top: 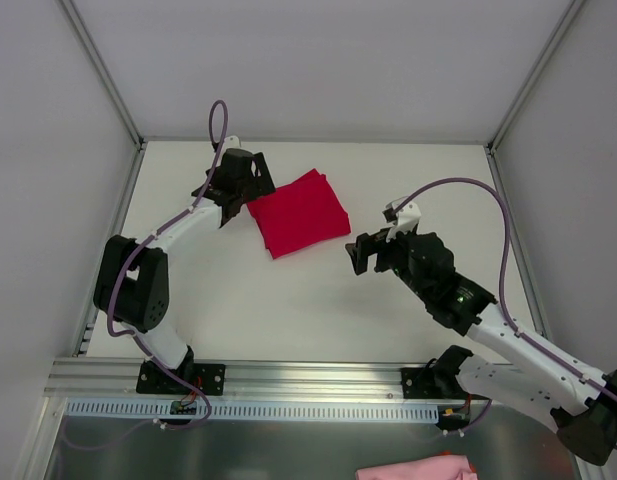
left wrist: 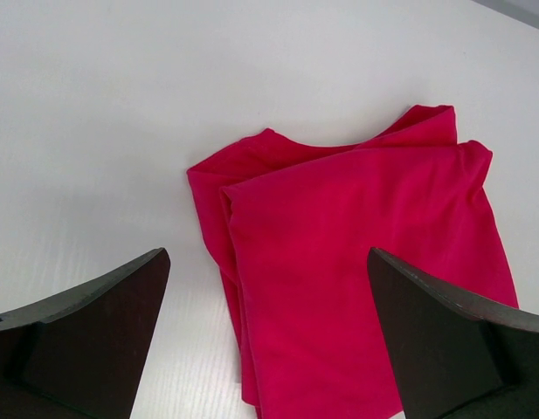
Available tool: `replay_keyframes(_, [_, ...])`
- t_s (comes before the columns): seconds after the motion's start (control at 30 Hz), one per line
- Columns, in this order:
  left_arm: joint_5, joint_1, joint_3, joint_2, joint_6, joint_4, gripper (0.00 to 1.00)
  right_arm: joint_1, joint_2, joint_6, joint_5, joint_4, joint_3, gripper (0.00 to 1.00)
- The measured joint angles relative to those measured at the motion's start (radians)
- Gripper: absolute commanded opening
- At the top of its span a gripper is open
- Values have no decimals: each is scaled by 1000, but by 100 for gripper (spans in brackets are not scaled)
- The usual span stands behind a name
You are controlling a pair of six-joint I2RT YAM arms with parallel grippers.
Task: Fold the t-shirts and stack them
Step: Smooth out wrinkles on the folded tshirt
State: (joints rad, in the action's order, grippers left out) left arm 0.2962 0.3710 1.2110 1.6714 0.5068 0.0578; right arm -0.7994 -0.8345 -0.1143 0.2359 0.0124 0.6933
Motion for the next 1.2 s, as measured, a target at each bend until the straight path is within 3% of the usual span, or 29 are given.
replay_keyframes(0.93, [-89,0,7,173,2,-52,99,0,32,-1,15,2,0,100])
replay_keyframes(1.2, [-120,-6,70,227,3,-66,99,0,32,-1,19,3,0,100])
